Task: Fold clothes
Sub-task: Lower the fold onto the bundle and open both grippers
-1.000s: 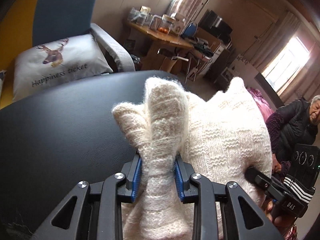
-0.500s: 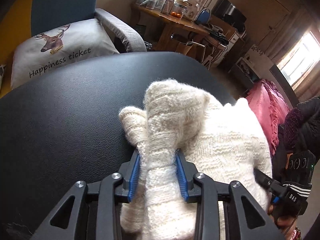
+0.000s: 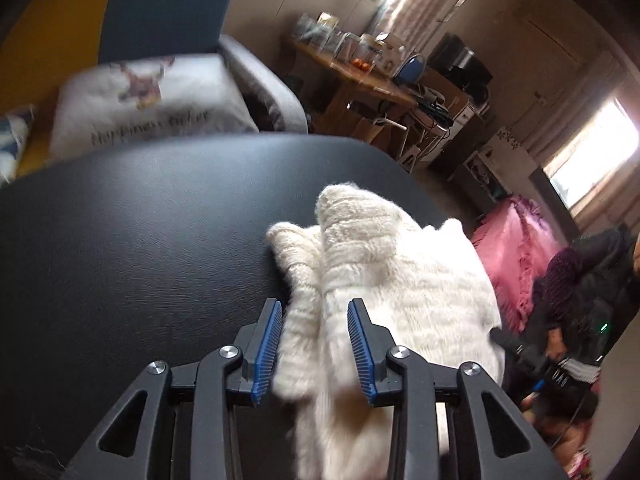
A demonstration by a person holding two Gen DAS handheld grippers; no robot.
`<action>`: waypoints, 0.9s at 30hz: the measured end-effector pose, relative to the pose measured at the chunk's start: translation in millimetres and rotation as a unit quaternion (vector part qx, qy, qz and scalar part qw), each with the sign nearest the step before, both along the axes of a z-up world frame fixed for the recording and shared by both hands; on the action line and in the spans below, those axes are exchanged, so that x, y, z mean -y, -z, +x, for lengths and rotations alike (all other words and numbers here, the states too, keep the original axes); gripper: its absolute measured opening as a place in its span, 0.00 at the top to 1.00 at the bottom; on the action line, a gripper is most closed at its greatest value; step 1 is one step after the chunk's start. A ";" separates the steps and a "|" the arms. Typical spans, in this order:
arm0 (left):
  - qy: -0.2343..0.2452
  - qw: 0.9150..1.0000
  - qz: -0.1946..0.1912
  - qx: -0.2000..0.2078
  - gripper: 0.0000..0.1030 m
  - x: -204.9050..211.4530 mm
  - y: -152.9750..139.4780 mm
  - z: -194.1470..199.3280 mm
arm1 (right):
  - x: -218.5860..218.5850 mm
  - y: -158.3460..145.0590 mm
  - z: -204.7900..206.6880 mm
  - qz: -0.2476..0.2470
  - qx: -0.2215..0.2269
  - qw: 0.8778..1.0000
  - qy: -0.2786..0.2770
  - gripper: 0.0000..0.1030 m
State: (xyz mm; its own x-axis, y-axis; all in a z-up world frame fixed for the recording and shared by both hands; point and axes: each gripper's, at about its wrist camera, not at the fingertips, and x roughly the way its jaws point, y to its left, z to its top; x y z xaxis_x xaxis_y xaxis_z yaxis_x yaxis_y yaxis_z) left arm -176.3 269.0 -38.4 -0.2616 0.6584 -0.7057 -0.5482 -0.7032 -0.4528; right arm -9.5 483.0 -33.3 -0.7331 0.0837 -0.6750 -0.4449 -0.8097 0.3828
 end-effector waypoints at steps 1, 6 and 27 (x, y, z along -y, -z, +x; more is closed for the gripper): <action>0.001 1.000 0.002 -0.006 0.67 3.9 -3.9 5.5 | 4.6 -5.4 7.4 0.026 -0.005 1.000 0.006 0.26; 0.005 0.999 0.009 -0.036 0.67 21.6 -20.6 32.2 | 34.9 -16.9 35.9 0.066 -0.029 0.997 -0.028 0.27; 0.027 0.996 -0.087 -0.020 0.92 33.1 39.0 72.9 | 83.1 37.1 8.4 0.092 0.092 0.976 -0.173 0.88</action>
